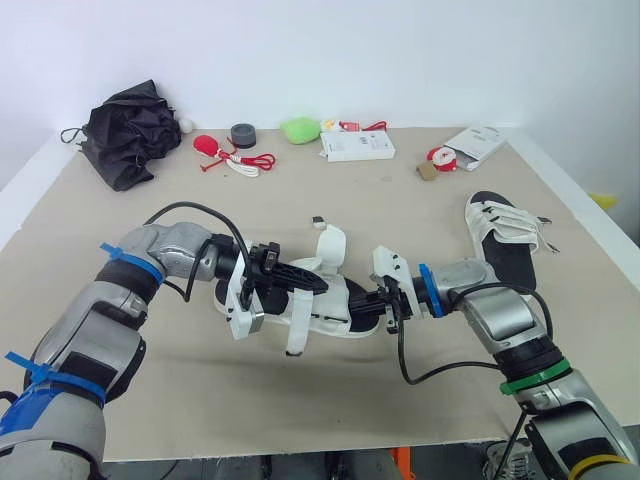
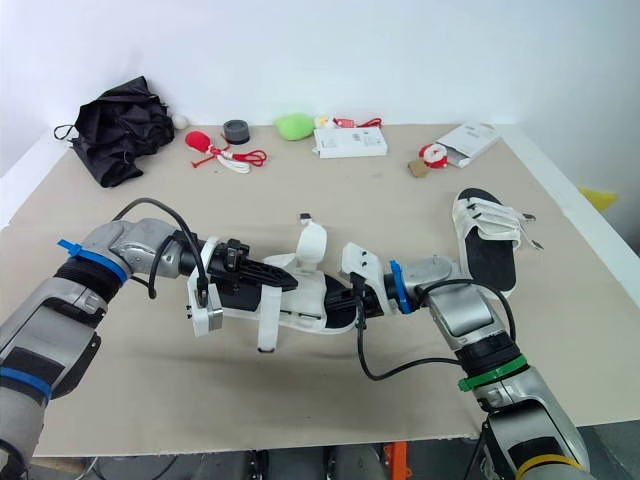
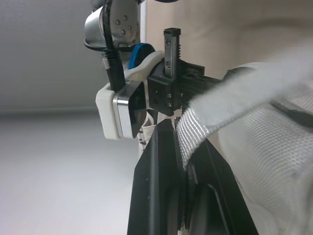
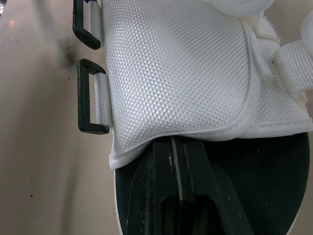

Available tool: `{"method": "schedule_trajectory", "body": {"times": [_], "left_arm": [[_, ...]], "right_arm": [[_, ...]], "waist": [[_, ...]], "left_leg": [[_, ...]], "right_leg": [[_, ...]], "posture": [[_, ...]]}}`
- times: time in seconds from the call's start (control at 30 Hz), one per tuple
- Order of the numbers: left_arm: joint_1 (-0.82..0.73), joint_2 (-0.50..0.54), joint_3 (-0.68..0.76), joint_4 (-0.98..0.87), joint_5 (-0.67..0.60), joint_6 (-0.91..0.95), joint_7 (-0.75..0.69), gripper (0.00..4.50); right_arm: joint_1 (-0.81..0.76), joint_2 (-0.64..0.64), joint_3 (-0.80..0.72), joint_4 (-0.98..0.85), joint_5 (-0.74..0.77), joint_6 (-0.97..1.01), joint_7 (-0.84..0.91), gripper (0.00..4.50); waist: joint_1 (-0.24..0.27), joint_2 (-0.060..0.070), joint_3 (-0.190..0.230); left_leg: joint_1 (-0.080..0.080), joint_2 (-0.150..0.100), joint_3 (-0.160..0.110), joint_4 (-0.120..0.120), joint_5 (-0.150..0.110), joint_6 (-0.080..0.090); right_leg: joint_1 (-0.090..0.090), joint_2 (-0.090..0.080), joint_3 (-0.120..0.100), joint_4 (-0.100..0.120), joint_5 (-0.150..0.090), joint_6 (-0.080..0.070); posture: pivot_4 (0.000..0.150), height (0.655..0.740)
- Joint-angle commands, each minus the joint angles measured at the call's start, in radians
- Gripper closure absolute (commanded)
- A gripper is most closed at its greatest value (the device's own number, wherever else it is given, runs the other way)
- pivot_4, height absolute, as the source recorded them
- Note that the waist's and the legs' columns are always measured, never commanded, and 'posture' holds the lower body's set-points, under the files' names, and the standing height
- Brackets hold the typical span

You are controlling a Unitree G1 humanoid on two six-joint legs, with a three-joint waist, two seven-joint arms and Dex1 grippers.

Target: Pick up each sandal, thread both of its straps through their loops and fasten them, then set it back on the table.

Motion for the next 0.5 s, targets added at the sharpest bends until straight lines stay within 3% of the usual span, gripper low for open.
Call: {"method": "schedule_trajectory", "body": {"times": [0.03, 0.07, 0.13, 0.27, 0.3, 0.37, 0.4, 0.5], "left_arm": [[-0.013, 0.008, -0.047, 0.027, -0.053, -0.003, 0.049, 3.74], [-0.010, 0.010, -0.071, 0.035, -0.063, -0.003, 0.048, 3.16], [0.000, 0.029, -0.163, 0.037, -0.114, -0.003, 0.045, 2.55], [0.001, 0.074, -0.355, 0.052, -0.297, -0.003, 0.044, 2.55], [0.013, 0.095, -0.410, 0.031, -0.411, 0.039, 0.001, 2.55], [0.094, 0.179, -0.449, -0.170, -0.816, 0.300, -0.294, 2.55], [0.132, 0.214, -0.424, -0.267, -0.985, 0.425, -0.423, 2.55], [0.212, 0.283, -0.250, -0.472, -1.301, 0.785, -0.688, 2.55]], "right_arm": [[0.022, 0.003, 0.043, 0.034, -0.039, 0.015, -0.009, 4.50], [0.022, 0.003, 0.043, 0.032, -0.039, 0.016, -0.009, 4.50], [0.021, 0.004, 0.044, 0.034, -0.039, 0.016, -0.009, 4.50], [0.019, 0.005, 0.043, 0.036, -0.038, 0.018, -0.008, 4.50], [0.019, 0.005, 0.043, 0.036, -0.038, 0.018, -0.008, 4.50], [0.019, 0.005, 0.044, 0.035, -0.038, 0.018, -0.007, 4.50], [0.019, 0.005, 0.044, 0.034, -0.037, 0.019, -0.006, 4.50], [0.018, 0.007, 0.044, 0.033, -0.036, 0.021, -0.005, 4.50]], "waist": [[0.000, 0.000, 0.000], [0.000, 0.000, 0.000], [0.000, 0.000, 0.000], [-0.001, 0.000, 0.000], [-0.001, 0.000, 0.000], [-0.004, 0.001, 0.000], [-0.005, 0.001, 0.000], [-0.005, 0.000, 0.000]], "left_leg": [[0.000, 0.000, 0.000, 0.000, 0.000, 0.000], [0.000, 0.000, 0.000, 0.000, 0.000, 0.000], [0.000, 0.000, 0.000, 0.000, 0.000, 0.000], [0.000, 0.001, 0.001, 0.000, 0.000, 0.000], [0.000, 0.001, 0.001, 0.000, 0.000, 0.000], [0.000, 0.001, 0.002, 0.000, 0.000, -0.001], [0.000, 0.002, 0.002, 0.000, -0.001, -0.002], [0.000, 0.002, 0.001, 0.001, 0.000, -0.004]], "right_leg": [[0.000, 0.000, 0.000, 0.000, 0.000, 0.000], [0.000, 0.000, 0.000, 0.000, 0.000, 0.000], [0.000, 0.000, 0.000, 0.000, 0.000, 0.000], [-0.001, 0.000, 0.002, 0.001, 0.000, 0.000], [-0.001, 0.000, 0.002, 0.001, 0.000, 0.000], [-0.002, 0.001, 0.003, 0.001, 0.000, 0.000], [-0.002, 0.001, 0.004, 0.002, 0.000, -0.001], [-0.002, 0.002, 0.004, 0.003, -0.001, -0.003]], "posture": [[0.150, 0.7400], [0.150, 0.7400], [0.150, 0.7400], [0.150, 0.7400], [0.150, 0.7400], [0.150, 0.7400], [0.150, 0.7400], [0.150, 0.7400]]}}
